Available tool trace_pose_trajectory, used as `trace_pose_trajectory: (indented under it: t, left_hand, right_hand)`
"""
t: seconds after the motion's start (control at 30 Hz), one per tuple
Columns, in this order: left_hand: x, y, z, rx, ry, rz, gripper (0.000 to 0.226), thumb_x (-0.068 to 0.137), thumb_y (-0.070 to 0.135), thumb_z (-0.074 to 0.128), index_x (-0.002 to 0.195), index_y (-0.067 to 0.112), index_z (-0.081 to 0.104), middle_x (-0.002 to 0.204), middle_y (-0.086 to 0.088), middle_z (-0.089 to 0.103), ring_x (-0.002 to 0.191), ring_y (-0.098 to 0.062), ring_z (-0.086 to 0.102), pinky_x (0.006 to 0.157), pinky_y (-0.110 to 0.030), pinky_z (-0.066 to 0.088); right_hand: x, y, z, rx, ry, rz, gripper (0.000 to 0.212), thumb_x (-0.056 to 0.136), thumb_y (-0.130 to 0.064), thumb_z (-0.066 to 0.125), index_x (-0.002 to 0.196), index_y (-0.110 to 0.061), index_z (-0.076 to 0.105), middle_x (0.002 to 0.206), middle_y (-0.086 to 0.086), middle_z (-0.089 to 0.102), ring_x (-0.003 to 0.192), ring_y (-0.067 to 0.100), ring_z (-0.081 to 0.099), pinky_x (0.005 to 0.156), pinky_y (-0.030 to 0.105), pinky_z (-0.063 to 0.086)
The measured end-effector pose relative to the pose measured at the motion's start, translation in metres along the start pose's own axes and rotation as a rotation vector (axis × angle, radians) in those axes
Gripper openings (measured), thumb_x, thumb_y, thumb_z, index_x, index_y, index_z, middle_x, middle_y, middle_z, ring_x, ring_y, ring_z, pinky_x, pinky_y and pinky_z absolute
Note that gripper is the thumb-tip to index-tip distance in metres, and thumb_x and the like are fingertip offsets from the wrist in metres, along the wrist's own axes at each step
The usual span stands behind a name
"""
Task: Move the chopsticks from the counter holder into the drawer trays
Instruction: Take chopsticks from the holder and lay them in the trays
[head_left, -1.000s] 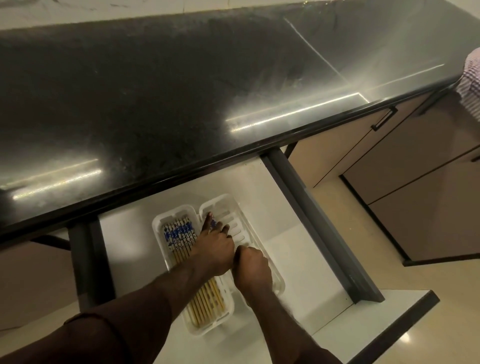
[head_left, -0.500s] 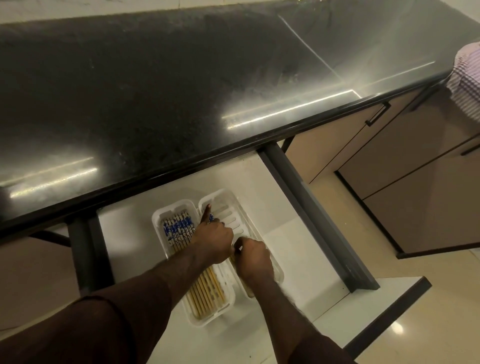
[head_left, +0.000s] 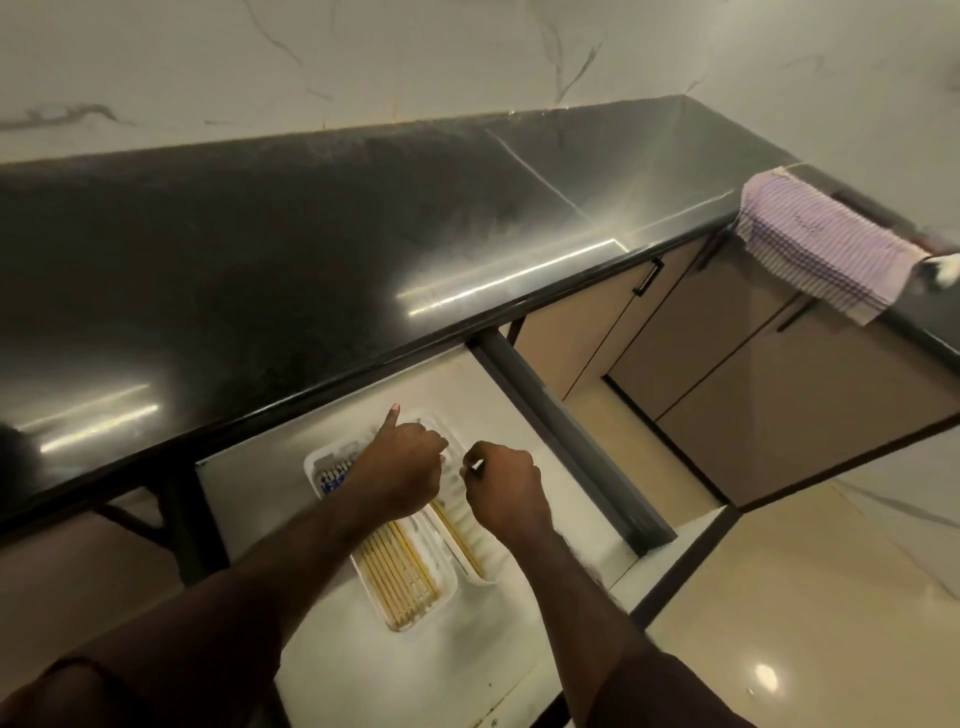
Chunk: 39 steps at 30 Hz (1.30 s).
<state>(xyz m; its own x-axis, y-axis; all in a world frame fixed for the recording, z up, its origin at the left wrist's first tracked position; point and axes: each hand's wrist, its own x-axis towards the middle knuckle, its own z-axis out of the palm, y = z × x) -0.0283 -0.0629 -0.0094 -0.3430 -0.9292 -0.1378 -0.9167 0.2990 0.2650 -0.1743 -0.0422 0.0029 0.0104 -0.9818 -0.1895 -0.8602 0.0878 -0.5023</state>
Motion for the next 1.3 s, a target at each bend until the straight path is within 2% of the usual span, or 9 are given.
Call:
trace_pose_trajectory:
  t: [0.17,0.43,0.6,0.67,0.8,0.97,1.07,1.2,1.3]
  left_hand:
    - [-0.054,0.001,-0.061,-0.212,0.172,-0.111,0.032,0.093,0.022,0.056,0.125,0.018,0.061,0.125,-0.003,0.065,0.117,-0.017,0.058,0.114,-0.04,0.027]
    - [-0.161,0.005,-0.148,-0.22,0.45,-0.105,0.038,0.096,0.011,0.051,0.133,0.012,0.055,0.138,-0.005,0.057,0.129,-0.018,0.051,0.116,-0.034,0.02]
    - [-0.218,-0.013,-0.204,-0.203,0.63,-0.113,0.038,0.095,0.01,0.051,0.132,0.011,0.057,0.136,-0.006,0.058,0.129,-0.019,0.051,0.116,-0.035,0.023]
    - [-0.238,-0.026,-0.223,-0.198,0.7,-0.119,0.037,0.094,0.01,0.052,0.131,0.011,0.058,0.135,-0.006,0.06,0.127,-0.019,0.053,0.117,-0.037,0.025]
    - [-0.276,-0.072,-0.253,-0.188,0.784,-0.178,0.038,0.094,0.014,0.055,0.132,0.012,0.057,0.134,-0.006,0.06,0.126,-0.021,0.054,0.116,-0.04,0.031]
    - [-0.305,-0.152,-0.271,-0.189,0.808,-0.253,0.039,0.093,0.015,0.058,0.131,0.013,0.059,0.13,-0.009,0.063,0.123,-0.025,0.057,0.106,-0.035,0.039]
    - [-0.309,-0.211,-0.281,-0.223,0.803,-0.293,0.039,0.091,0.015,0.06,0.13,0.015,0.06,0.124,-0.01,0.067,0.116,-0.026,0.062,0.102,-0.036,0.046]
    - [-0.301,-0.287,-0.286,-0.314,0.771,-0.314,0.04,0.09,0.012,0.061,0.13,0.015,0.059,0.119,-0.009,0.07,0.106,-0.021,0.067,0.094,-0.035,0.053]
    - [-0.285,-0.33,-0.285,-0.362,0.736,-0.328,0.044,0.089,0.01,0.063,0.132,0.014,0.057,0.118,-0.011,0.07,0.103,-0.02,0.068,0.087,-0.024,0.05]
  right_hand:
    - [-0.031,-0.046,-0.049,0.029,0.123,-0.124,0.018,0.092,-0.024,0.062,0.107,-0.019,0.07,0.104,0.003,0.072,0.086,0.018,0.066,0.081,0.034,0.057]
    - [-0.107,-0.125,-0.091,0.091,0.252,-0.358,0.019,0.092,-0.028,0.063,0.106,-0.018,0.07,0.098,0.001,0.072,0.086,0.014,0.066,0.081,0.034,0.057]
    - [-0.135,-0.19,-0.109,0.065,0.307,-0.522,0.013,0.091,-0.028,0.063,0.096,-0.019,0.07,0.087,-0.002,0.072,0.073,0.008,0.061,0.061,0.014,0.04]
    - [-0.141,-0.22,-0.111,0.068,0.304,-0.592,0.013,0.091,-0.028,0.063,0.097,-0.019,0.07,0.089,-0.003,0.072,0.074,0.006,0.062,0.064,0.014,0.042]
    - [-0.144,-0.289,-0.094,0.068,0.288,-0.732,0.014,0.092,-0.028,0.062,0.1,-0.019,0.07,0.092,-0.004,0.072,0.08,0.006,0.065,0.078,0.026,0.055]
    - [-0.135,-0.374,-0.047,0.078,0.235,-0.827,0.014,0.092,-0.026,0.062,0.101,-0.019,0.069,0.094,-0.004,0.073,0.077,0.0,0.06,0.07,0.007,0.041]
    - [-0.122,-0.423,-0.012,0.097,0.198,-0.811,0.015,0.092,-0.026,0.063,0.103,-0.018,0.07,0.095,-0.003,0.073,0.079,0.002,0.063,0.073,0.013,0.049]
    - [-0.099,-0.476,0.036,0.126,0.1,-0.744,0.014,0.092,-0.025,0.062,0.104,-0.021,0.068,0.087,-0.01,0.068,0.065,-0.008,0.057,0.053,0.003,0.04]
    - [-0.08,-0.496,0.066,0.126,0.04,-0.663,0.017,0.092,-0.024,0.062,0.109,-0.022,0.066,0.089,-0.012,0.067,0.065,-0.011,0.056,0.051,0.003,0.04]
